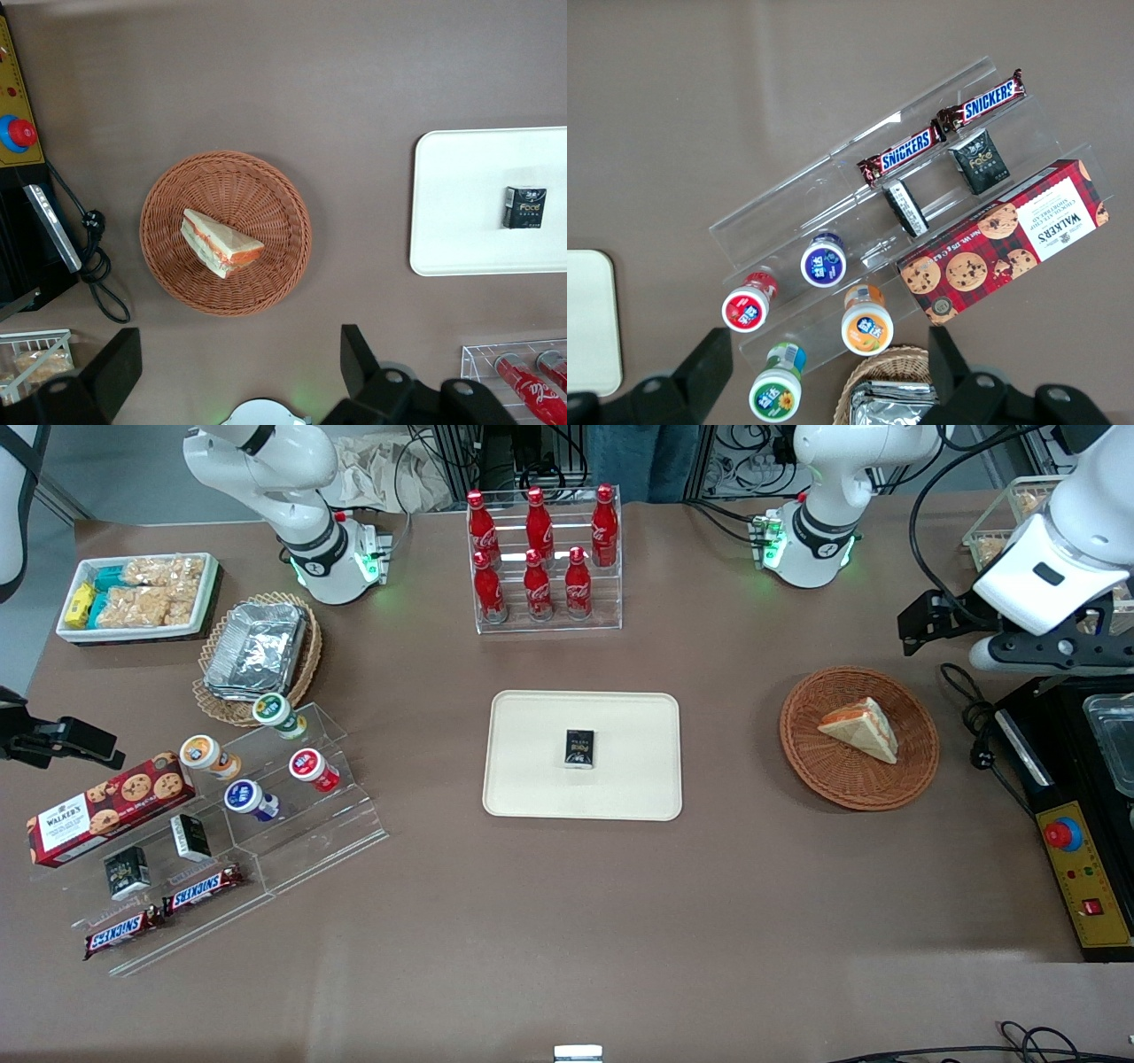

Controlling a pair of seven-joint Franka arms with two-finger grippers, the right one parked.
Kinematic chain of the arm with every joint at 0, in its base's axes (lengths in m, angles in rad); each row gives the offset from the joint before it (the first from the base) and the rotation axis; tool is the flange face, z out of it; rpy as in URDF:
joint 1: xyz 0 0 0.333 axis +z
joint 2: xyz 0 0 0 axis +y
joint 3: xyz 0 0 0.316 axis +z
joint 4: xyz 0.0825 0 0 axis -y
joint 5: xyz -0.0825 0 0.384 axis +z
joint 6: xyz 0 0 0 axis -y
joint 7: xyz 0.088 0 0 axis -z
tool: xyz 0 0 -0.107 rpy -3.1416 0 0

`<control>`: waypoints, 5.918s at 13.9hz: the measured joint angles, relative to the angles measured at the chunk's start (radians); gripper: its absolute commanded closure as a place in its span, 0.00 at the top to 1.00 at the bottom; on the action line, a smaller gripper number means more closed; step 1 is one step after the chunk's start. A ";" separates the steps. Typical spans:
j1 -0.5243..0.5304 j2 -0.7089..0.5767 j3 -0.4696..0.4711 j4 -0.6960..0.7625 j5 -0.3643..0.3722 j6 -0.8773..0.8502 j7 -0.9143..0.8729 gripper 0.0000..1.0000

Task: Place sandwich from basket to tray
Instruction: 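Move the left gripper over the wicker basket and lower onto the sandwich, then close the left gripper on the wrapped sandwich and lift it, then carry the held sandwich with the left gripper over the white tray, then lower the sandwich onto the tray beside the black box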

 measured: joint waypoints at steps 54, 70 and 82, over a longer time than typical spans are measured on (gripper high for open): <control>0.013 -0.137 0.079 -0.616 0.032 0.338 -0.506 0.00; -0.078 -0.022 -0.312 -0.562 -0.188 0.575 -0.295 0.00; -0.148 0.364 -0.358 -0.684 0.058 0.974 -0.562 0.00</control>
